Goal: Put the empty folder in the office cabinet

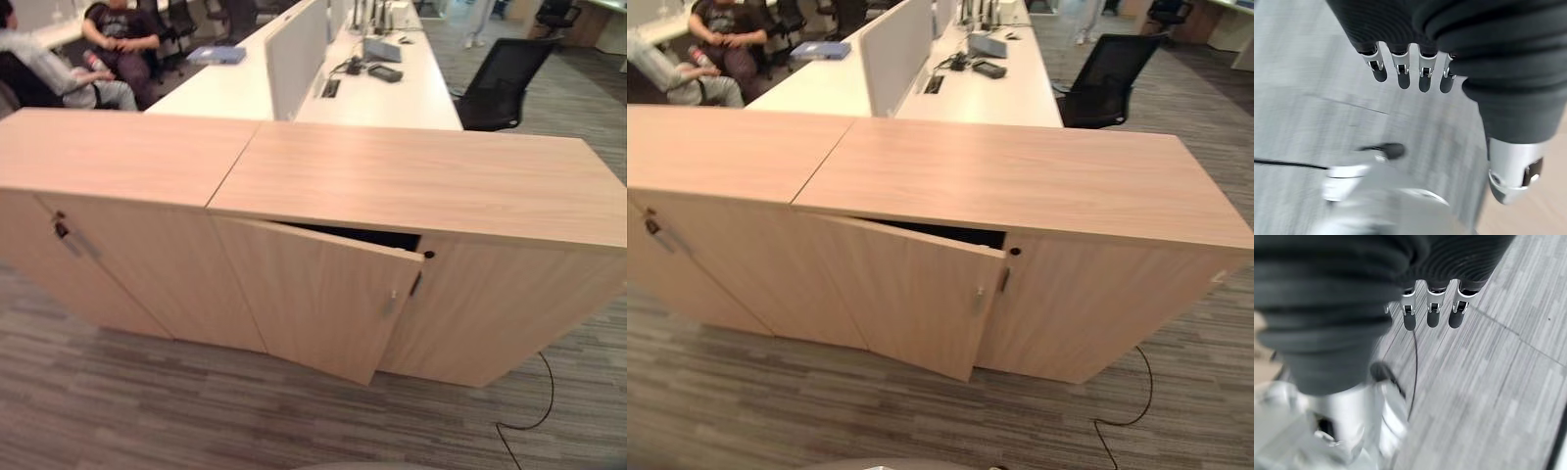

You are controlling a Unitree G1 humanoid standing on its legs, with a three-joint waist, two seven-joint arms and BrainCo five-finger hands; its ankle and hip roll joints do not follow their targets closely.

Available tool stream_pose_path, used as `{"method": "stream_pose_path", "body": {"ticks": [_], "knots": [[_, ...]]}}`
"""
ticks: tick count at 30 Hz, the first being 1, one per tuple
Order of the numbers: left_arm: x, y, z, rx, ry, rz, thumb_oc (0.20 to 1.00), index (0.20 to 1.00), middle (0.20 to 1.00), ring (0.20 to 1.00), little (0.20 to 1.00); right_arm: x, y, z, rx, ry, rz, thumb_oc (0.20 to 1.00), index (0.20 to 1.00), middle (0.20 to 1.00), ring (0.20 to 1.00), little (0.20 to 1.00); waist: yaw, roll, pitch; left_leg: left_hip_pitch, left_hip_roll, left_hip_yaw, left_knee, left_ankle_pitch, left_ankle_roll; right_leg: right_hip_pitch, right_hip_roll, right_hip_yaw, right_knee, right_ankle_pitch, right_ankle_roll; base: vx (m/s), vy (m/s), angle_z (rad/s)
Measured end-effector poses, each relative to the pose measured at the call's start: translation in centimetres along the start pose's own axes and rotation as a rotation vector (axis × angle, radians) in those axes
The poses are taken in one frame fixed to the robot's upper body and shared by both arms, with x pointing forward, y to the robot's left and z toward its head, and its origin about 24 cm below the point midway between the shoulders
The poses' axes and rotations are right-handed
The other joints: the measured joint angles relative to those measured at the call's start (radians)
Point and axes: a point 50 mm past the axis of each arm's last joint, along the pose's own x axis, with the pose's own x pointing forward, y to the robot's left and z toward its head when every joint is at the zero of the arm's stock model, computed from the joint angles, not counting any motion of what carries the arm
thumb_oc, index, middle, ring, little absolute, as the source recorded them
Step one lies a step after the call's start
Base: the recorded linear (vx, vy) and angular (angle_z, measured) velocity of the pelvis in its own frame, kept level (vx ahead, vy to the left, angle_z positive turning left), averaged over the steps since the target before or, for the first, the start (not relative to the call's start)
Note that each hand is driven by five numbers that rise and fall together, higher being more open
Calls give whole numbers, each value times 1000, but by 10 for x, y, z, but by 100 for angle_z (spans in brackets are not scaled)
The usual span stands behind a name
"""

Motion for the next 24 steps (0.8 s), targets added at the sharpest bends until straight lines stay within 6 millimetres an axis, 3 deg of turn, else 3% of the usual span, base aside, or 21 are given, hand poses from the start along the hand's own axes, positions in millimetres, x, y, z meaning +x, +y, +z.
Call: {"method": "stream_pose_path", "body": {"ticks": [3,5,6,9,11,13,15,16,17,18,20,24], "knots": [[-1,-14,41,122,-187,-4,1000,1000,1000,1000,1000,-1,-11,12,22,-32,-59,1000,1000,1000,1000,1000,3,2,-3,-24,42,-19,57,-6,-9,0,46,15,0,-22,-23,62,-196,-25],[-5,-21,68,139,-302,-2,1000,1000,1000,1000,1000,-2,-16,28,28,-85,-94,1000,1000,1000,1000,1000,8,0,-2,-28,64,-18,86,-3,-16,-2,72,31,1,-29,-38,47,-214,-30],[-5,-23,72,146,-320,13,1000,1000,1000,1000,1000,-4,-19,42,40,-136,-116,1000,1000,1000,1000,1000,10,-3,0,-34,80,-20,112,-5,-20,-2,89,45,2,-37,-47,47,-213,-36],[-4,-30,71,163,-314,18,1000,1000,1000,1000,1000,-7,-21,57,34,-193,-142,1000,1000,1000,1000,1000,7,-5,-1,-50,102,-19,144,6,-51,-4,109,54,5,-48,-64,29,-199,-16],[-2,-24,60,142,-262,23,1000,1000,1000,1000,1000,-9,-14,70,19,-235,-130,1000,1000,1000,1000,1000,14,-21,13,-100,117,-24,275,12,-62,-7,126,84,4,-59,-85,-4,-183,-28],[-1,-12,47,86,-217,48,1000,1000,1000,1000,1000,-12,-5,82,-5,-271,-110,1000,1000,1000,1000,1000,26,-57,35,-184,129,-44,456,9,-85,8,122,110,0,-60,-133,-36,-75,-41],[-1,-9,36,55,-186,50,1000,1000,1000,1000,1000,-12,-5,82,-19,-273,-117,1000,1000,1000,1000,1000,29,-48,44,-263,131,-94,573,5,-83,14,148,115,-1,-74,-162,-185,-53,-12],[-1,-11,29,43,-172,40,1000,1000,1000,1000,1000,-12,-7,83,-27,-276,-122,1000,1000,1000,1000,1000,37,-45,51,-310,100,-154,634,-27,-83,9,151,123,7,-72,-187,-219,-38,2],[-2,-13,32,24,-196,28,1000,1000,1000,1000,1000,-13,-10,86,-36,-283,-131,1000,1000,1000,1000,1000,43,-53,54,-371,43,-218,672,-45,-65,-16,139,128,14,-72,-189,-124,-8,-9],[-3,-10,38,4,-227,18,1000,1000,1000,1000,1000,-17,-19,101,-60,-322,-156,1000,1000,1000,1000,1000,57,-63,94,-431,-87,-316,607,-64,-50,-39,109,124,13,-55,-182,-31,-6,-10],[-4,-9,20,-28,-183,3,1000,1000,1000,1000,1000,-23,-21,118,-57,-373,-154,1000,1000,1000,1000,1000,72,-59,119,-419,-180,-380,361,-48,-15,-32,120,160,0,-39,-166,38,9,-57],[-2,-4,-4,-26,-75,12,1000,1000,1000,1000,1000,-18,-15,105,-43,-353,-131,1000,1000,1000,1000,1000,61,-31,103,-321,-166,-372,272,-8,-13,19,141,169,0,-75,-142,85,85,-16]]}}
